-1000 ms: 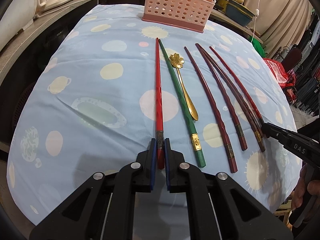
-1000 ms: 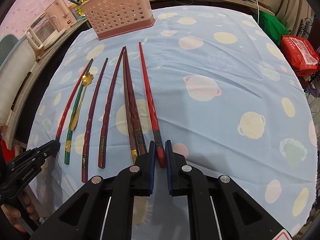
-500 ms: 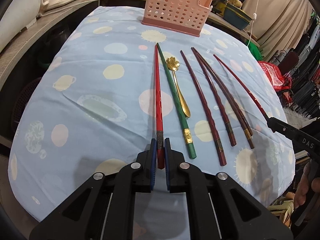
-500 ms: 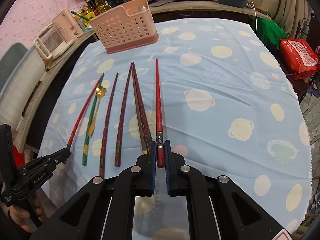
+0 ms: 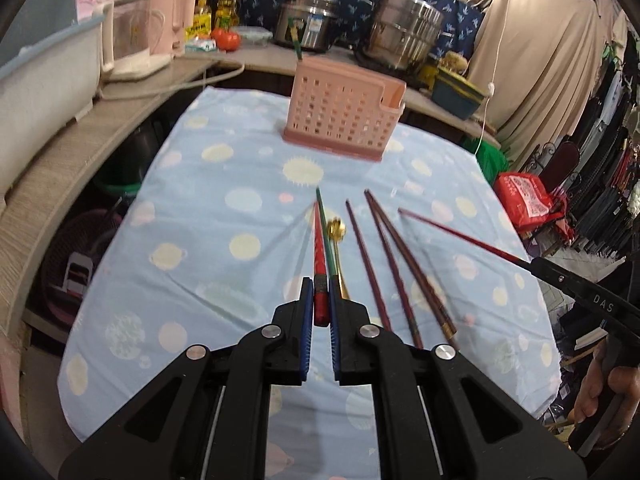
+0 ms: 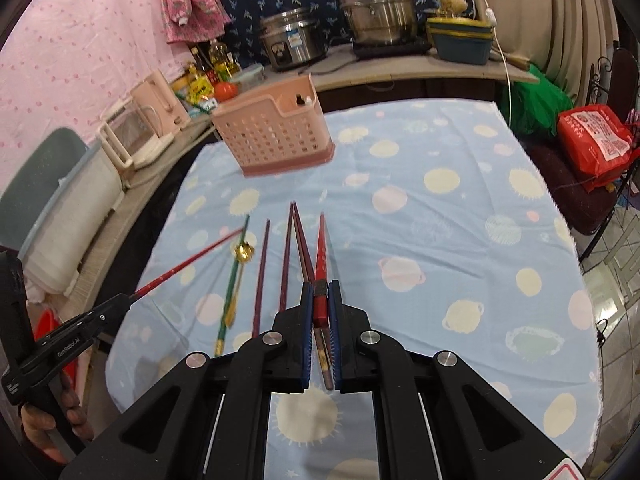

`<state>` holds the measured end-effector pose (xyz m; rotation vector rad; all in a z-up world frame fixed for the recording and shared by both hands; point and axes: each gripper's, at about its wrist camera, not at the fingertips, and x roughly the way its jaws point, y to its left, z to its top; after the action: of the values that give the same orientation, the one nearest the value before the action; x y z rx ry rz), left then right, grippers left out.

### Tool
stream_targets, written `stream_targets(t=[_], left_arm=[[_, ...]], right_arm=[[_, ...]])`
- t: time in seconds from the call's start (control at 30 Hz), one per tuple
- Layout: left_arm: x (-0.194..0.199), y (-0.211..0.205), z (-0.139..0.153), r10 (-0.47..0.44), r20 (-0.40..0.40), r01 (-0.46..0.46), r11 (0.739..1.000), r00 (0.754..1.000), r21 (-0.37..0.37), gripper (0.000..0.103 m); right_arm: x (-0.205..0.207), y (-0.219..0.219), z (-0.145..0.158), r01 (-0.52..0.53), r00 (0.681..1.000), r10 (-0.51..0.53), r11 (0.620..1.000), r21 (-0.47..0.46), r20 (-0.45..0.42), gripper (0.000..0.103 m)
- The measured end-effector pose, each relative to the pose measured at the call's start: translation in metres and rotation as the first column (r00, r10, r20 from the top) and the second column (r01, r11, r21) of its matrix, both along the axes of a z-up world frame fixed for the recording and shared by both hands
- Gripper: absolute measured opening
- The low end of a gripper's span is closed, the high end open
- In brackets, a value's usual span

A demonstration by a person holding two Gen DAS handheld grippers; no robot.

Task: Organize utensils
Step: 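Carry both red chopsticks to the pink basket and open both tools to drop them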

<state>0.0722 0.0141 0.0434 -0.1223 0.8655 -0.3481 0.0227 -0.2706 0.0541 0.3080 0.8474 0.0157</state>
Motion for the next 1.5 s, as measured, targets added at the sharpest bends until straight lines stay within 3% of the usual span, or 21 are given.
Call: stream_targets(t=[0.37, 0.67, 1.13, 1.4, 1.5], left_arm=[[0.026, -0.004, 0.071, 0.007, 0.174, -0.005, 1.0, 0.985, -0.01, 0.007], [0.064, -0.013, 0.12, 0.004, 0.291, -0.005, 1.0, 0.957, 0.003, 0.007], [0.153, -0.043, 0.218, 0.024, 0.502, -0.029, 1.0, 0.865, 0.003, 0.007], [0.216, -0.052, 0.233, 0.076, 0.547, -0.075, 0.997, 0.833, -0.024, 0.007], [0.24, -0.055, 0.225, 0.083, 0.529, -0.085, 0.996, 0.845, -0.019, 0.007]], right_arm=[[0.018, -0.013, 0.06, 0.02, 0.99, -0.018, 1.0, -0.018, 0.141, 0.007], [0.054, -0.022, 0.099, 0.02, 0.975, -0.013, 0.999, -0.03, 0.222, 0.007], [0.159, -0.032, 0.178, 0.062, 0.92, -0.038, 0.997, -0.05, 0.391, 0.007], [0.224, -0.029, 0.187, 0.083, 0.904, -0.058, 0.996, -0.041, 0.423, 0.007], [0.247, -0.026, 0.176, 0.084, 0.91, -0.058, 0.996, -0.044, 0.41, 0.007]])
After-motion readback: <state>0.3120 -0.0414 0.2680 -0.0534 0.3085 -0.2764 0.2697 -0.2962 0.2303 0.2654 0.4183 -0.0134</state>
